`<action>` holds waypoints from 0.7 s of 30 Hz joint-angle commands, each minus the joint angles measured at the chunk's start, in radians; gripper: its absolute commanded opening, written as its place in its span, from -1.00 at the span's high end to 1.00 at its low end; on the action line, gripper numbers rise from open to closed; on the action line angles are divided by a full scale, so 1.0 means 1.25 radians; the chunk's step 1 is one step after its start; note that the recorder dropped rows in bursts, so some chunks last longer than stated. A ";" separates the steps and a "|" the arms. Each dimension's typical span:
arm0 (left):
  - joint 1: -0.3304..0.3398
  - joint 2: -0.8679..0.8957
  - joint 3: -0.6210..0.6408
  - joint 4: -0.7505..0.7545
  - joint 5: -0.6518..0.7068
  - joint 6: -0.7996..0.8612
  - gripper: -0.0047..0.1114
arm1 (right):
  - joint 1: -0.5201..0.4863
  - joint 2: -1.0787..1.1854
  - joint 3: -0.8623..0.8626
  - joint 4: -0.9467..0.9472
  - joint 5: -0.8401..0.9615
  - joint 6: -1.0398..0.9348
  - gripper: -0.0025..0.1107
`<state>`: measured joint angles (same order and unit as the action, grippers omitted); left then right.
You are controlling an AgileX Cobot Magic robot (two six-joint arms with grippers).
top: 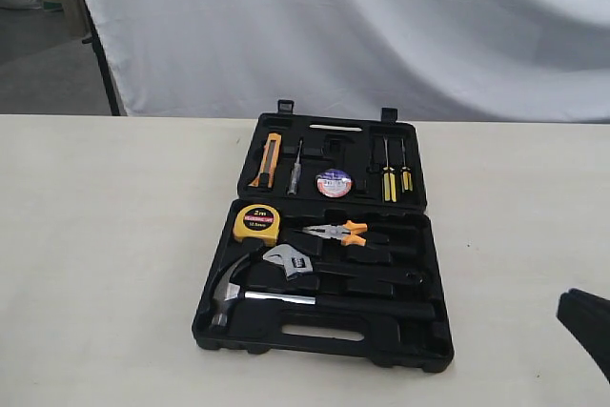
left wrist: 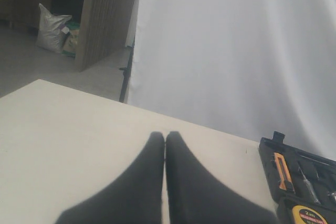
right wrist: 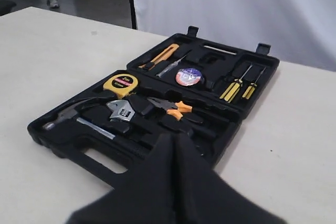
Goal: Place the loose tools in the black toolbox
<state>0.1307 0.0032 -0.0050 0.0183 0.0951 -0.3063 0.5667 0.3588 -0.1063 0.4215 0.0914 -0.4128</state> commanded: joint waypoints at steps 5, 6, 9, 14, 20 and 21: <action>0.020 -0.003 -0.002 0.004 -0.006 -0.004 0.91 | -0.003 -0.216 0.085 -0.310 -0.001 0.330 0.96; 0.020 -0.003 -0.002 0.004 -0.006 -0.004 0.91 | -0.003 -0.240 0.085 -0.311 -0.001 0.330 0.96; 0.020 -0.003 -0.002 0.004 -0.006 -0.004 0.91 | -0.003 -0.286 0.085 -0.308 0.004 0.330 0.96; 0.020 -0.003 -0.002 0.004 -0.006 -0.004 0.91 | -0.003 -0.287 0.085 -0.308 -0.002 0.330 0.96; 0.020 -0.003 -0.002 0.004 -0.006 -0.004 0.91 | -0.024 -0.287 0.085 -0.293 -0.003 0.330 0.96; 0.020 -0.003 -0.002 0.004 -0.006 -0.004 0.91 | -0.048 -0.287 0.085 -0.293 -0.003 0.330 0.96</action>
<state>0.1307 0.0032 -0.0050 0.0183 0.0951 -0.3063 0.5512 0.0072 -0.0029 0.0545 0.0899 0.0000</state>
